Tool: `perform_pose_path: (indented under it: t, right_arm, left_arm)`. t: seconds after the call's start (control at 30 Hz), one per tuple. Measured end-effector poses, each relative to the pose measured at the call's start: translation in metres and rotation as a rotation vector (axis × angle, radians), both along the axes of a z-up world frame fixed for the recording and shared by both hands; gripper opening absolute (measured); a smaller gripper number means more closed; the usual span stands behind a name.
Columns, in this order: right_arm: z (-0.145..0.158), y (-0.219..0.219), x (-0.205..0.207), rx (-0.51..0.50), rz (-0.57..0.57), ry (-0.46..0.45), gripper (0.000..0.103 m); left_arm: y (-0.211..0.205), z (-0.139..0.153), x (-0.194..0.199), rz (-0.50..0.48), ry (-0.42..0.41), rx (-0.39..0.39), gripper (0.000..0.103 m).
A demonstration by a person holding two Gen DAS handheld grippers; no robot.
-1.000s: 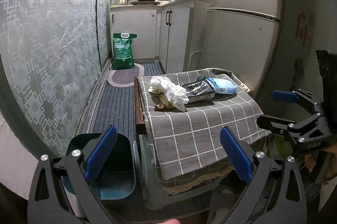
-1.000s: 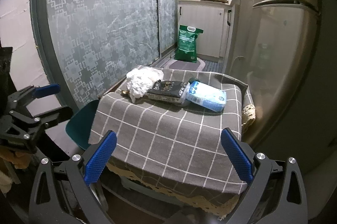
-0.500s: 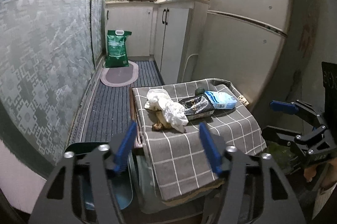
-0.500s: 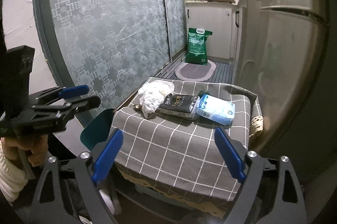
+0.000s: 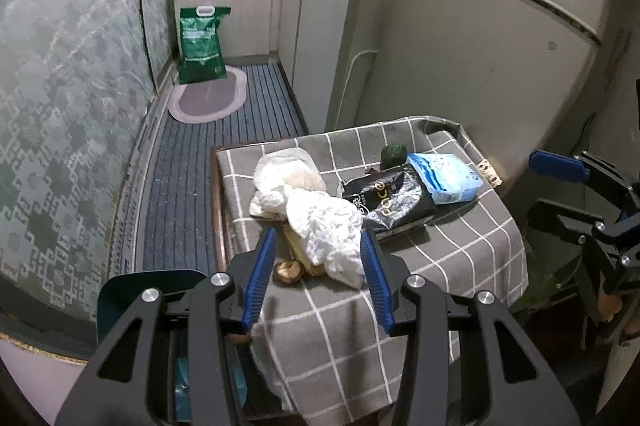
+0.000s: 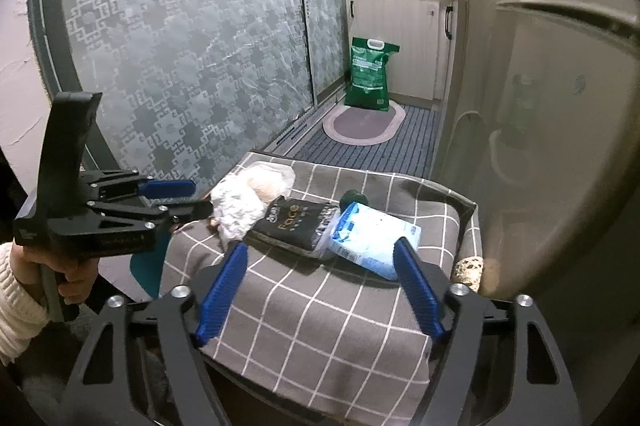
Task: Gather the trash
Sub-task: 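Grasp the white crumpled tissue with the left gripper while the right gripper grasps the blue-white wipe pack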
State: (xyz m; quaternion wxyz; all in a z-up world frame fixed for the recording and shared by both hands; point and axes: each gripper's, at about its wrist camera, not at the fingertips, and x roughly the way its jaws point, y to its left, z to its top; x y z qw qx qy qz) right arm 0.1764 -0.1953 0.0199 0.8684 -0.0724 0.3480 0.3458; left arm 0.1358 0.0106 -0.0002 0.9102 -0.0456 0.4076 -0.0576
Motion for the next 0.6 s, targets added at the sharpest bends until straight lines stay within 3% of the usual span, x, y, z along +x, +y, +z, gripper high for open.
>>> perform_pose_path:
  t: [0.23,0.43,0.6]
  right_arm:
    - [-0.019,-0.002,0.015,-0.01,-0.056,0.028,0.071]
    - [-0.038,-0.008,0.03,0.0,-0.159,0.051,0.072]
    - [-0.047,0.006,0.034,-0.022,-0.2,0.039,0.082]
  left_arm:
    - [0.011,-0.018,0.022,0.006,0.064,-0.076,0.036]
    - [0.014,-0.022,0.024,-0.007,0.06,-0.107,0.007]
    - [0.013,-0.01,0.016,-0.022,0.005,-0.11,0.006]
